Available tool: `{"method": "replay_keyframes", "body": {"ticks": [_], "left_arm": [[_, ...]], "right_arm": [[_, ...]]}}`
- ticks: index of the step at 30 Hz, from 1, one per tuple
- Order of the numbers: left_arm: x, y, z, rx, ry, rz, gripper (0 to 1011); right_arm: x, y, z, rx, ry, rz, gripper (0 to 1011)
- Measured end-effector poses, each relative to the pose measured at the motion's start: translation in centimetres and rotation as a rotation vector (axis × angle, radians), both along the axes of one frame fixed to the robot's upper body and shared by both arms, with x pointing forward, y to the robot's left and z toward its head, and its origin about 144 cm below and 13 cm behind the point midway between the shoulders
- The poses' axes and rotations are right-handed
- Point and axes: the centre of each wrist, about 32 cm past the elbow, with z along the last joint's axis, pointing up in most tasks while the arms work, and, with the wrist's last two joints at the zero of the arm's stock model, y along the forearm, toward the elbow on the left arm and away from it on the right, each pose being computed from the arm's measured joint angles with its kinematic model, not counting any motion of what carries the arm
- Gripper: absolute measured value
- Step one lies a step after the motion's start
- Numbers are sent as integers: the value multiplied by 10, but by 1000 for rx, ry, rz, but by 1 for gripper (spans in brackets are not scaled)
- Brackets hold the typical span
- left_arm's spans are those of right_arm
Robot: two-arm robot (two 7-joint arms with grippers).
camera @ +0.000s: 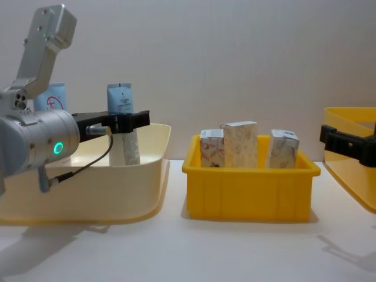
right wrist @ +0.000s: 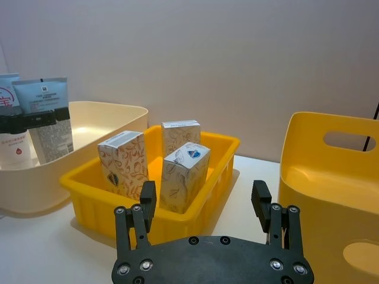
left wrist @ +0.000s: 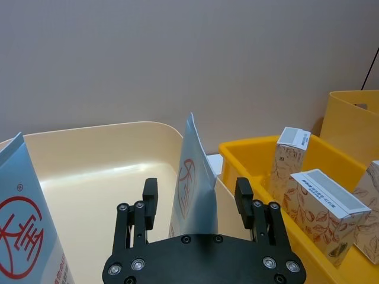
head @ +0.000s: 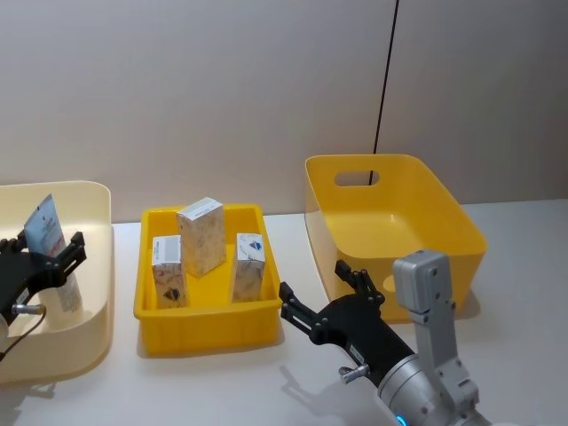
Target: Bimanual collaborative sorting of washing and personal care products
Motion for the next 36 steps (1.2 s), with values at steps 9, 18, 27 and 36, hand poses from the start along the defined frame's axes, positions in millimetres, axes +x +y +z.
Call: {"method": "replay_keyframes", "body": {"ticks": [9,18,27,36], "left_arm": [[3,-1,0,0,0,-3,567],[4,-2,1,-1,-2,-6,278],[2,1,1,-15,-26,-33,214],[-1,15,11,-56,-115,-96,213]], "right_arm": [[0,0,0,0,0,0,1001],[0,0,0,0,0,0,1001],[0,0,0,0,0,0,1001],[0,0,0,0,0,0,1001]]}}
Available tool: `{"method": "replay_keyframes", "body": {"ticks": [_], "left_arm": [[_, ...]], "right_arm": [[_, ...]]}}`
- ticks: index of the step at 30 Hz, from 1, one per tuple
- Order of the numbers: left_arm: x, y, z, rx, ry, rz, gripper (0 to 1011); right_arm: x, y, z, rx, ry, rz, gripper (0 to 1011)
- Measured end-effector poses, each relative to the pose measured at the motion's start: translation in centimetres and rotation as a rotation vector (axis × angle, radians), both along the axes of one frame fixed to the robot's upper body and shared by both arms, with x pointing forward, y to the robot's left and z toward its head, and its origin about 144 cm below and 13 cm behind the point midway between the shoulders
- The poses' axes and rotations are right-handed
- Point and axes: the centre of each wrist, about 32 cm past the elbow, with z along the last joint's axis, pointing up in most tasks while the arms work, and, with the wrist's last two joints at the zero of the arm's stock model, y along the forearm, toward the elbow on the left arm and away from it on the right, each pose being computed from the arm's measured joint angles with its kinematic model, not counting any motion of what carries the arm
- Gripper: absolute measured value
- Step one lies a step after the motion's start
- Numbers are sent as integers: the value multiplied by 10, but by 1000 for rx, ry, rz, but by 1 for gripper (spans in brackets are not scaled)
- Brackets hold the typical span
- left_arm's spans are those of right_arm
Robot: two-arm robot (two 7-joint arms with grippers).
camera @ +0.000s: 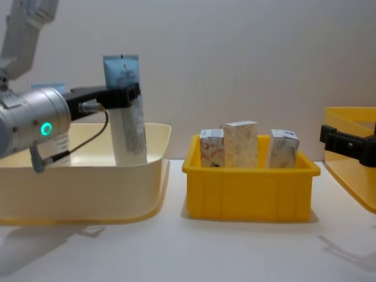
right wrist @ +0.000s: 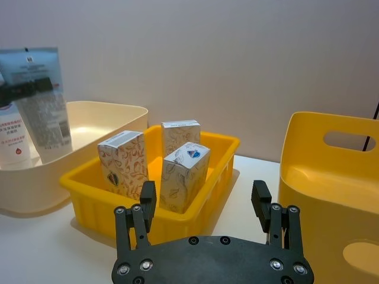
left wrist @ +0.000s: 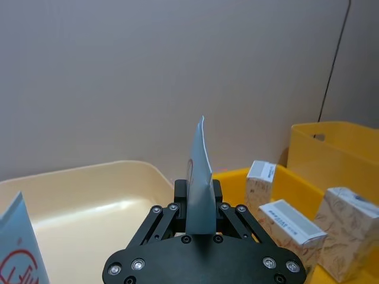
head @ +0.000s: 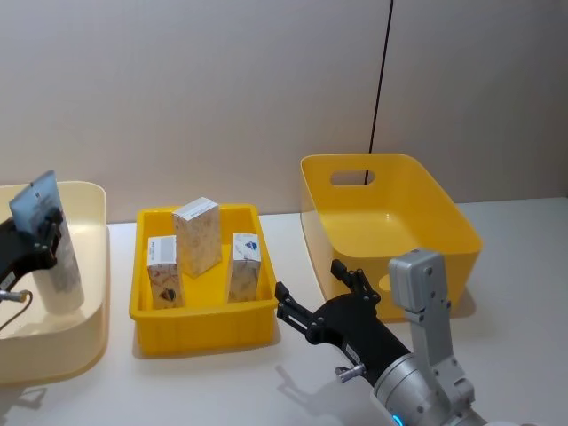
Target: Bimanual collaborative sorting of washing and personal care products
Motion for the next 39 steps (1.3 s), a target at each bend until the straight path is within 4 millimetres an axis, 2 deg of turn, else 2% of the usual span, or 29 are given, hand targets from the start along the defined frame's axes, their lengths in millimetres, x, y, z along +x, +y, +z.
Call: {"method": "replay_keyframes", "body": {"ticks": [9,19,29,39], "left_arm": [[-5,14,14,-44,-77,-87,214],[-10,20,23,-87,-120,-218,213],[-12,17,25,-117,-132,-356,214],[-12,1,23,-137,-128,-529,214]], "right_arm": [[0,0,0,0,0,0,1001],[0,0,0,0,0,0,1001],[0,0,0,0,0,0,1001],[0,0,0,0,0,0,1001]]}}
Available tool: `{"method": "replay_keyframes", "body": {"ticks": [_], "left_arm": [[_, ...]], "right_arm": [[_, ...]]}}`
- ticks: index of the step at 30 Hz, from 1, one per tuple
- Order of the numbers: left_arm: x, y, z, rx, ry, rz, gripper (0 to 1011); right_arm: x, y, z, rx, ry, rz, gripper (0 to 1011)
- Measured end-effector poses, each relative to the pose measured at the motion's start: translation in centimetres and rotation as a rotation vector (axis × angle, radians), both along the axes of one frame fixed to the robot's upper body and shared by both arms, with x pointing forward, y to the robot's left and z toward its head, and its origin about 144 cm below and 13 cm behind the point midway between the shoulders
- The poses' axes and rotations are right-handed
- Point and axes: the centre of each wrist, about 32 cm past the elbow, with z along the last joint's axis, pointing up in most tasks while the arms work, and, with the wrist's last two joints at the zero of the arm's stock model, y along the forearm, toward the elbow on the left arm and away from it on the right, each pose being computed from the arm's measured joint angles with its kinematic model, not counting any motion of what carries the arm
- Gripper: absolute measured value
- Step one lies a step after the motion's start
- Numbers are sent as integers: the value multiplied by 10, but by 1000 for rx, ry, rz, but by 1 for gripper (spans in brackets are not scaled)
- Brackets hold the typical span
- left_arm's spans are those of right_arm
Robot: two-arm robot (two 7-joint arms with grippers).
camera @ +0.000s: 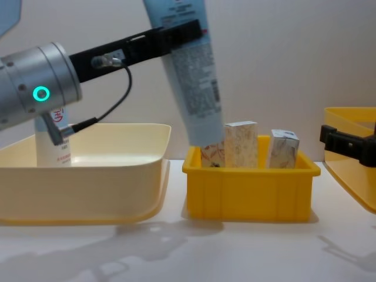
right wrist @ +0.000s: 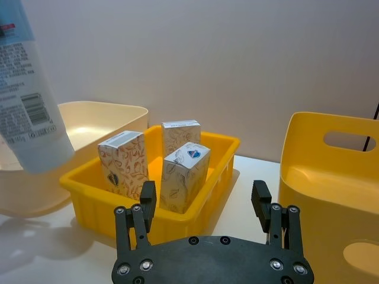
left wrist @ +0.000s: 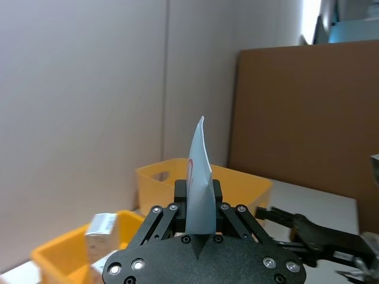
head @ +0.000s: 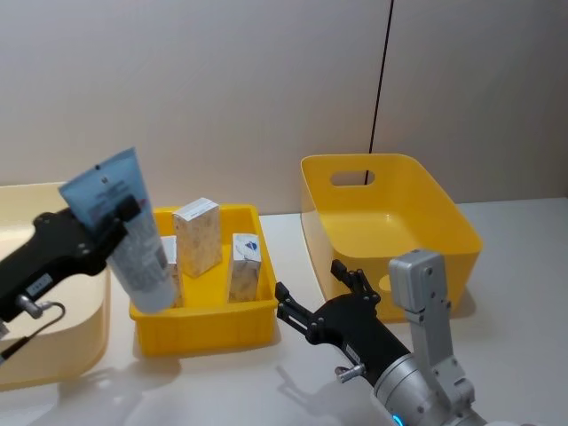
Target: Bimanual collaborative sorting of washing and personal care products
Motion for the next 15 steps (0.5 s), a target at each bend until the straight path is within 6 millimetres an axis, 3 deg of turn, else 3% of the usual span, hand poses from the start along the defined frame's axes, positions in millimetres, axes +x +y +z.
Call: {"method": "replay_keyframes", "body": {"ticks": [15], "left_arm": [[1,-25,-11,27,-5,-136,213]], "right_arm": [[0,0,0,0,0,0,1001]]}}
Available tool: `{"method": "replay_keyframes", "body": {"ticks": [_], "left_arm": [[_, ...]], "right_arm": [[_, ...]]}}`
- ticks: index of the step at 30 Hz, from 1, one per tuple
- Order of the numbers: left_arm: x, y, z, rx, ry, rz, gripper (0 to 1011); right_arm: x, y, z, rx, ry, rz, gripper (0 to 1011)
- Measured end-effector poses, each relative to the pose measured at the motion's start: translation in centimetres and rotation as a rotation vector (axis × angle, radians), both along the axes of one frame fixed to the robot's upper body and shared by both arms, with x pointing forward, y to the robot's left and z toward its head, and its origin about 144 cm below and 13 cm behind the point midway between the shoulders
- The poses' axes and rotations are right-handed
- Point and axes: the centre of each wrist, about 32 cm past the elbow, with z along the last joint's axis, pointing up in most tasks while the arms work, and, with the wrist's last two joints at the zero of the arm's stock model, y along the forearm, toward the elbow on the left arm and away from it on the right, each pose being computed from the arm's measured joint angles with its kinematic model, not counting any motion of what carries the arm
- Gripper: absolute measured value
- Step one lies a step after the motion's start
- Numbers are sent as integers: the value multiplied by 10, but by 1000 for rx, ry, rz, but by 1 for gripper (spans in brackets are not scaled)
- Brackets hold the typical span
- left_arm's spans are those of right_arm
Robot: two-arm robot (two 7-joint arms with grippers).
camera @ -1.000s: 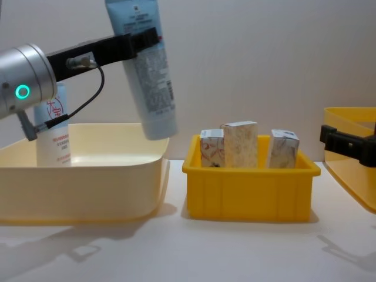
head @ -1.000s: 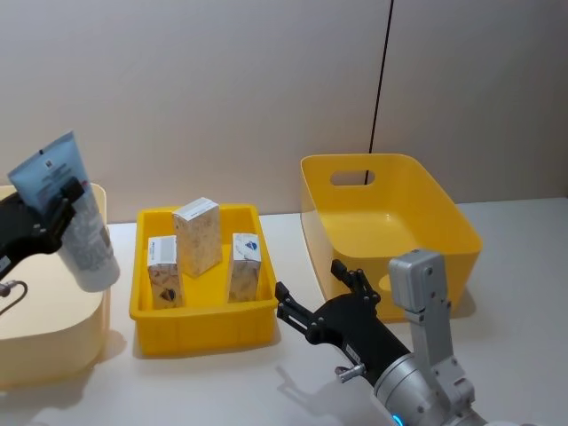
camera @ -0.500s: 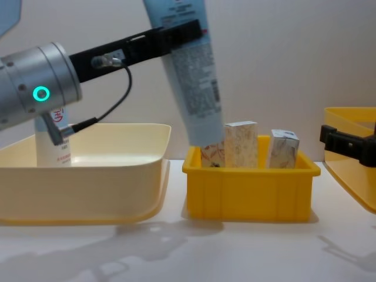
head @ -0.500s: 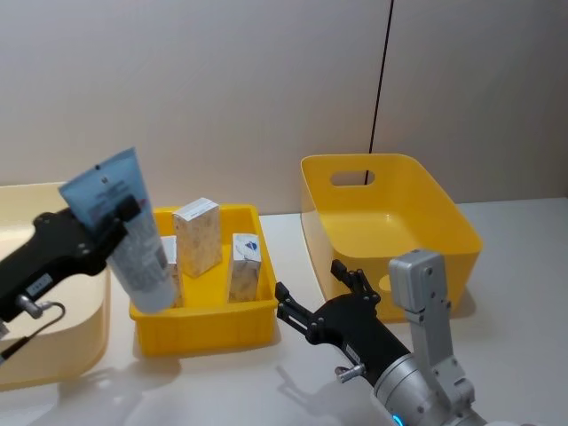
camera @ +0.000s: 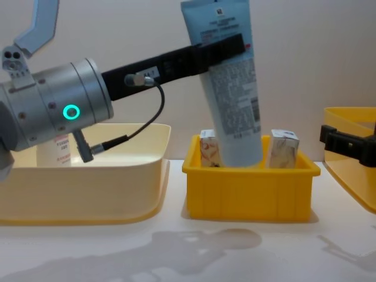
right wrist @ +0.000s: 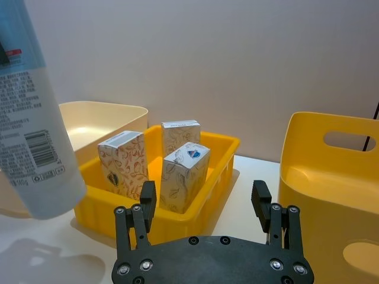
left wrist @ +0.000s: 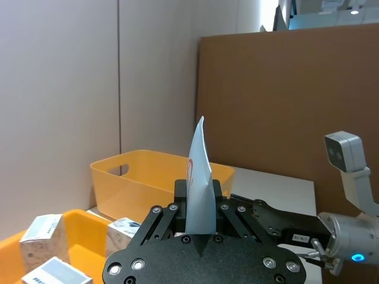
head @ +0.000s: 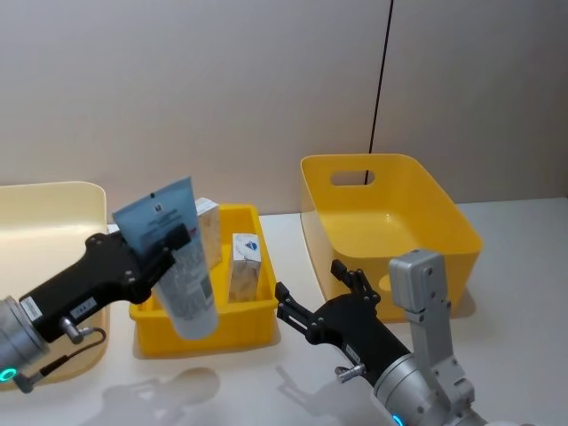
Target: Bimanual collaborative sorting of washing and personal care products
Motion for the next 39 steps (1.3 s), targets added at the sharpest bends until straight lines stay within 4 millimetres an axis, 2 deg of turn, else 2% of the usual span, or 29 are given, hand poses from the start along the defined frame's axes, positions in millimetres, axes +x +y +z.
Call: {"method": "replay_keyframes", "body": {"ticks": [15,30,39], "left_arm": [[-1,-8,-4,12,-6,-36,213],[-1,-10,-5,16,-8,-48,214],[-1,-11,-5,17,-8,-51,214]], "right_arm": [[-3,-12,4,15,5,88,1001],[-6,-35,18,59,40,292,1001],[1,-42,27,77,71,434,1001]]}}
